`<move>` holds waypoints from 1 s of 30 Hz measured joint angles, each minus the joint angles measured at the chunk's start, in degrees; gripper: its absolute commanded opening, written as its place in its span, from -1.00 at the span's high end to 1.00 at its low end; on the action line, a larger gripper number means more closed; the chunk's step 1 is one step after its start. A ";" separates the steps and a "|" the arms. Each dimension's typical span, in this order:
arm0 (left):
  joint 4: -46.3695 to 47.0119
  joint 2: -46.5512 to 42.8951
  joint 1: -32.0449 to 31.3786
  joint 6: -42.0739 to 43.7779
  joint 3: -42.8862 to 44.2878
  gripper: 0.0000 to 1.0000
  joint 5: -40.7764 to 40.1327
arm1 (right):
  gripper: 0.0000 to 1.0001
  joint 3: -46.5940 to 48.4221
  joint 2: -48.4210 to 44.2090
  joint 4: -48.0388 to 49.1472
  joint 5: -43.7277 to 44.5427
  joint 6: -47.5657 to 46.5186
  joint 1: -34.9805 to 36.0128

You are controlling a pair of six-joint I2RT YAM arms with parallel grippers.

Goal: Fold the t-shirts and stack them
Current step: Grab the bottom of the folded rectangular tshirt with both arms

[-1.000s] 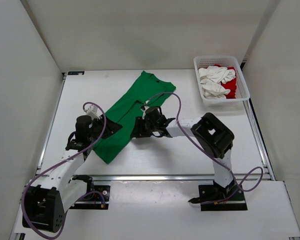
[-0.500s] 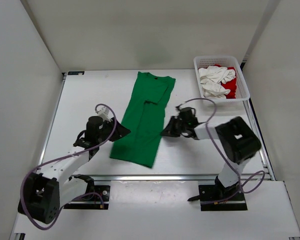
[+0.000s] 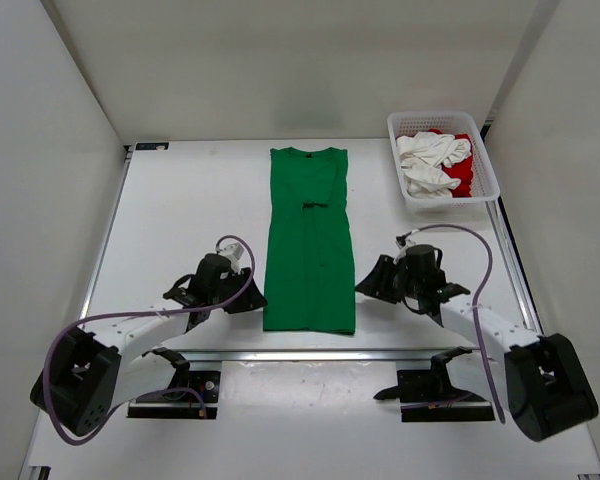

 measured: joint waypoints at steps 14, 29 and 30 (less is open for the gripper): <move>-2.54 -2.27 -5.25 0.39 -2.86 0.11 0.09 | 0.37 -10.45 -10.36 -5.73 -2.36 5.92 8.26; -1.55 -0.09 -8.26 -0.39 -3.28 0.97 2.84 | 0.99 -10.49 -5.75 -3.69 -6.40 5.75 8.13; -1.90 -0.31 -8.37 -0.44 -3.32 1.00 3.10 | 1.00 -10.49 -6.16 -4.13 -6.03 5.77 8.50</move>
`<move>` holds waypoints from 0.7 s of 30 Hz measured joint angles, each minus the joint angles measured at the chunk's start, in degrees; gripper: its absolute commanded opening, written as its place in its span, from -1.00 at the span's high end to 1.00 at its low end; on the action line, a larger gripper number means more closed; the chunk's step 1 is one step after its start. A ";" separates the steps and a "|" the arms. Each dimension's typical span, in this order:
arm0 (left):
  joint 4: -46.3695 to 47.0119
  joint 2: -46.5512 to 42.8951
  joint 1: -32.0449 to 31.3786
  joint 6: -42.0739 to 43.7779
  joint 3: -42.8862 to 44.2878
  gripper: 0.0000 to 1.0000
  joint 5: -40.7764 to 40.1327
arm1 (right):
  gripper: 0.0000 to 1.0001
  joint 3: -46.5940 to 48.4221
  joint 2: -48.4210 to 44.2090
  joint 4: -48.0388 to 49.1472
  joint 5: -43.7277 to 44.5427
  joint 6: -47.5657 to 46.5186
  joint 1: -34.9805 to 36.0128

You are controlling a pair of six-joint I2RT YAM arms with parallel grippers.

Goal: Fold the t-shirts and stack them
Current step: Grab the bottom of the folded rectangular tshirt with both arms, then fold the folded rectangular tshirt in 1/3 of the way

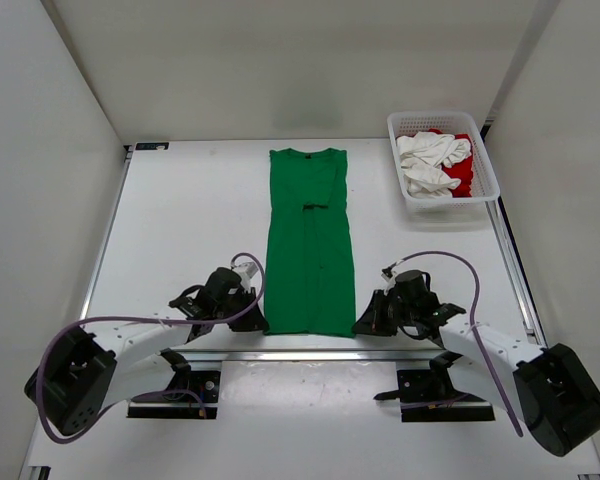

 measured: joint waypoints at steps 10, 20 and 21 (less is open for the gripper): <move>-13.14 -18.01 -1.99 -3.65 -5.09 1.00 1.18 | 1.00 -0.70 -12.55 -9.25 5.29 5.70 12.87; -16.31 -11.08 6.71 -2.99 9.18 1.00 2.99 | 1.00 15.80 -2.56 -17.07 5.42 -3.61 -0.39; -15.13 -8.20 7.52 -2.49 11.98 1.00 2.54 | 1.00 18.49 0.81 -16.92 4.85 -5.27 -2.01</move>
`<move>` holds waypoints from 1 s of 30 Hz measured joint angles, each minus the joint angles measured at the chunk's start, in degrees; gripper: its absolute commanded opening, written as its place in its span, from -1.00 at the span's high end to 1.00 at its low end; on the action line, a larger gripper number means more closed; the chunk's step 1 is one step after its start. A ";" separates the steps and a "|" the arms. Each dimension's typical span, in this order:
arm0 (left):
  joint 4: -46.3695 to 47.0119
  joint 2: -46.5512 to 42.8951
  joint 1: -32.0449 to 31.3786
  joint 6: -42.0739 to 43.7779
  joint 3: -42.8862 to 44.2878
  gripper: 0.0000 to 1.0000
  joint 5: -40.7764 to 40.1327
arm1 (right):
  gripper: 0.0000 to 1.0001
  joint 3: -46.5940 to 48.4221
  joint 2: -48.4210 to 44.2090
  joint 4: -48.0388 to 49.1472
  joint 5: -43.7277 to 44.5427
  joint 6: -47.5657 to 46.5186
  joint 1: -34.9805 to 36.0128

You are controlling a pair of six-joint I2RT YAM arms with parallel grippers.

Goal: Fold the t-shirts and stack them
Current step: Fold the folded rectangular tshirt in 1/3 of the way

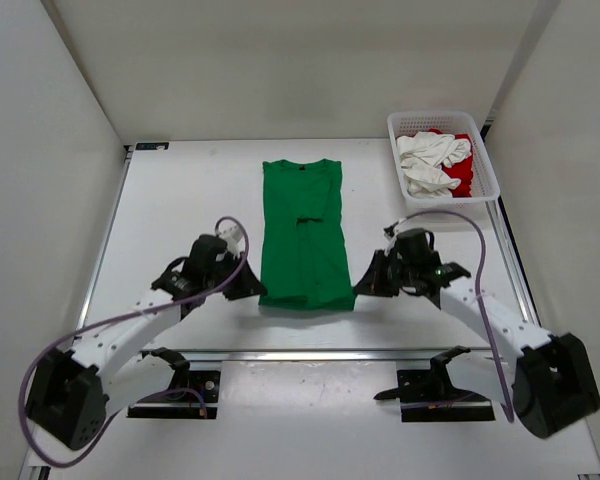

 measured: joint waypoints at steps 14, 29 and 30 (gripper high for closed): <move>11.98 34.27 11.91 4.24 25.57 1.00 -4.46 | 1.00 32.52 36.37 5.44 -5.38 -11.32 -11.82; 15.91 53.68 15.17 3.39 37.62 0.26 -4.50 | 0.69 48.68 59.19 7.50 -8.33 -11.85 -15.21; 16.81 53.57 15.63 2.93 37.16 0.23 -3.93 | 0.57 48.70 59.21 7.39 -8.20 -12.00 -15.28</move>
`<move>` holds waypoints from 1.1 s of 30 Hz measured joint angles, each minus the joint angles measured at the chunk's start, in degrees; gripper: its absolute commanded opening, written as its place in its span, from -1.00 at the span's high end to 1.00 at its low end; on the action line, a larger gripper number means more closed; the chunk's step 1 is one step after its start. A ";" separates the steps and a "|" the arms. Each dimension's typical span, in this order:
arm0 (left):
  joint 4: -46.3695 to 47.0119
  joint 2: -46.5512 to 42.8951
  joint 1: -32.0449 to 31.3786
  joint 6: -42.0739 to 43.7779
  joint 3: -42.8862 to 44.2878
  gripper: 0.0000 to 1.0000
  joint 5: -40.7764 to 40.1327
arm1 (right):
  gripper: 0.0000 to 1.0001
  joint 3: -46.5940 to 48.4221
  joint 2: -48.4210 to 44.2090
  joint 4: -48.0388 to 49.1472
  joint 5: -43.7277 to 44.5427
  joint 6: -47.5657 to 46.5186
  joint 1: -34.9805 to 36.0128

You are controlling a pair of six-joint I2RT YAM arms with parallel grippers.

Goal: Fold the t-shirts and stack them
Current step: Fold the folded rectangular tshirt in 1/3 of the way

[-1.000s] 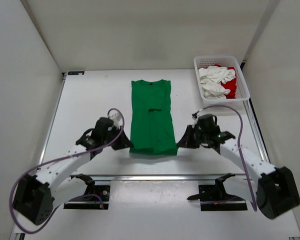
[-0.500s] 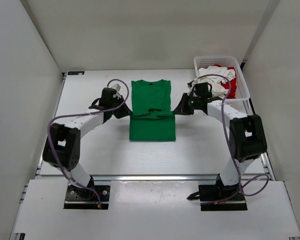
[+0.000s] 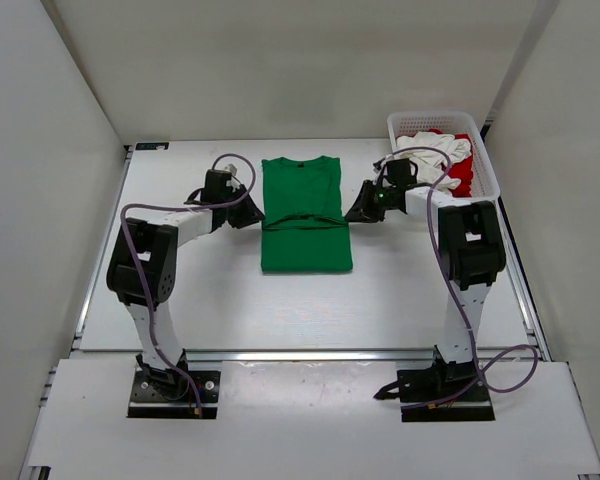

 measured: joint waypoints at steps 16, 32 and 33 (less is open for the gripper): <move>16.98 -16.48 -13.16 -5.86 -22.60 0.41 1.53 | 1.00 2.49 -8.37 -1.42 10.95 -5.49 14.64; 24.72 -13.14 -12.33 -6.34 -32.24 0.45 1.79 | 1.00 6.38 4.44 -0.92 15.02 -7.41 21.46; 25.07 -13.22 -12.28 -6.34 -32.50 0.46 1.88 | 1.00 6.49 4.79 -0.15 15.96 -7.50 21.20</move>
